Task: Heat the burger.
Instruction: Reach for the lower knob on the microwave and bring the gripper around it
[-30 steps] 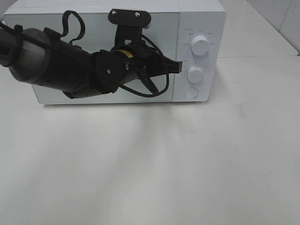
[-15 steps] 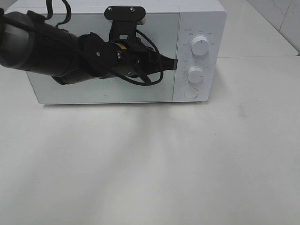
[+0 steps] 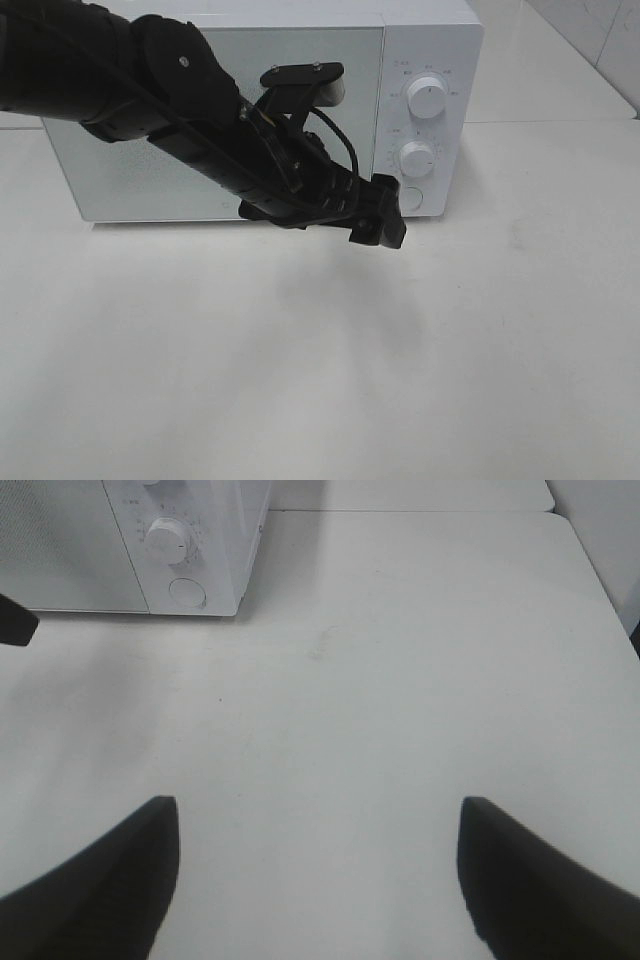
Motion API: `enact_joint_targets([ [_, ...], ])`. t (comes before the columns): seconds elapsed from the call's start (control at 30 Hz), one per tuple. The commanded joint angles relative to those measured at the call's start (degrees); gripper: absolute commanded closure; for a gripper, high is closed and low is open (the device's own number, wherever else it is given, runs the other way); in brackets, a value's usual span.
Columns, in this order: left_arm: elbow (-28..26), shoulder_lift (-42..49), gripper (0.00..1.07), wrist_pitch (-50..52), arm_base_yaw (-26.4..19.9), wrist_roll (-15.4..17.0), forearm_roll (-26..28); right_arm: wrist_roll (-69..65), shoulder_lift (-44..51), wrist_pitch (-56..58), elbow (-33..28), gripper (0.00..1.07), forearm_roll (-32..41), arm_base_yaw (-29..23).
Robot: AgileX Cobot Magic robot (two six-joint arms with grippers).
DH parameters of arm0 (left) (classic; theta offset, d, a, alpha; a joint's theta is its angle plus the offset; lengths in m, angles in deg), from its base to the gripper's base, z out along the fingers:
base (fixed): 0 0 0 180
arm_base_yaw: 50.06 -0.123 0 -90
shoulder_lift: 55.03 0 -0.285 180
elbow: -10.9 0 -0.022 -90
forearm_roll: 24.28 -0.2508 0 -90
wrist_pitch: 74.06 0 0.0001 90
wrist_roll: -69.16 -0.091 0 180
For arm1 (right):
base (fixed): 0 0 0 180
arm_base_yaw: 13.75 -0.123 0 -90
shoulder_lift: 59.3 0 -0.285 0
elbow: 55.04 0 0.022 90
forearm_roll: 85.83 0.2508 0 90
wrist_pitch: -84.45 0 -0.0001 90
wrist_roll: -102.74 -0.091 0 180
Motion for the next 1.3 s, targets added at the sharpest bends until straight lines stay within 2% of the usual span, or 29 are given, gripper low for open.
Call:
enact_joint_targets([
  [0.03, -0.2, 3.0, 0.06, -10.1, 0.1, 0.3, -1.8, -0.3, 1.5, -0.7, -0.1, 0.32, -0.2, 0.2],
  [0.1, -0.2, 3.7, 0.06, -11.8, 0.1, 0.3, -2.1, -0.3, 1.5, -0.7, -0.1, 0.32, -0.2, 0.2],
  [0.17, -0.2, 6.5, 0.06, -20.1, 0.1, 0.2, -3.8, -0.3, 1.5, -0.7, -0.1, 0.32, -0.2, 0.2],
  [0.3, -0.2, 8.0, 0.06, -22.4, 0.1, 1.5, -5.8, -0.3, 1.5, -0.7, -0.1, 0.32, -0.2, 0.2],
  [0.37, -0.2, 10.4, 0.06, -25.8, -0.6, 7.8, -12.5, -0.3, 1.5, -0.7, -0.1, 0.32, -0.2, 0.2],
  [0.4, -0.2, 10.4, 0.06, -25.8, -0.6, 7.8, -12.5, -0.3, 1.5, -0.7, -0.1, 0.32, -0.2, 0.2],
  [0.47, -0.2, 12.0, 0.06, -29.0, -2.3, 12.8, -17.0, -0.3, 1.5, -0.7, -0.1, 0.32, -0.2, 0.2],
  [0.7, 0.9, 16.0, 0.06, -34.6, -8.0, 13.0, -18.2, -0.3, 1.5, -0.7, -0.1, 0.32, -0.2, 0.2],
  [0.73, 2.5, 17.7, 0.06, -35.1, -10.3, 13.0, -18.2, -0.3, 1.5, -0.7, -0.1, 0.32, -0.2, 0.2],
  [0.8, 3.4, 18.8, 0.06, -35.2, -11.6, 13.0, -18.2, -0.3, 1.5, -0.7, -0.1, 0.32, -0.2, 0.2],
  [0.83, 5.4, 21.1, 0.06, -35.5, -14.1, 13.0, -18.2, -0.3, 1.5, -0.7, -0.1, 0.32, -0.2, 0.2],
  [0.87, 5.4, 21.1, 0.06, -35.5, -14.1, 13.0, -18.2, -0.3, 1.5, -0.7, -0.1, 0.32, -0.2, 0.2],
  [0.93, 8.8, 24.9, 0.06, -35.9, -18.2, 13.0, -18.2, -0.3, 1.5, -0.7, -0.1, 0.32, -0.2, 0.2],
  [0.97, 8.8, 24.9, 0.06, -35.9, -18.2, 13.0, -18.2, -0.3, 1.5, -0.7, -0.1, 0.32, -0.2, 0.2],
  [1.0, 10.9, 27.6, 0.06, -36.3, -21.3, 13.0, -18.2, -0.3, 1.5, -0.7, -0.1, 0.32, -0.2, 0.2],
  [1.03, 10.9, 27.6, 0.06, -36.3, -21.3, 13.0, -18.2, -0.3, 1.5, -0.7, -0.1, 0.32, -0.2, 0.2],
  [1.1, 13.5, 31.9, 0.06, -37.8, -25.9, 13.0, -18.3, -0.3, 1.5, -0.7, -0.1, 0.32, -0.2, 0.2],
  [1.17, 14.1, 33.1, 0.06, -38.3, -27.1, 13.0, -18.4, -0.3, 1.5, -0.7, -0.1, 0.32, -0.2, 0.2],
  [1.2, 15.5, 35.6, 0.06, -39.3, -30.0, 13.0, -19.1, -0.3, 1.5, -0.7, -0.1, 0.32, -0.2, 0.2],
  [1.23, 15.5, 35.6, 0.06, -39.3, -30.0, 13.0, -19.1, -0.3, 1.5, -0.7, -0.1, 0.32, -0.2, 0.2],
  [1.3, 17.9, 40.0, 0.06, -40.3, -33.3, 13.1, -21.0, -0.3, 1.5, -0.7, -0.1, 0.32, -0.2, 0.2],
])
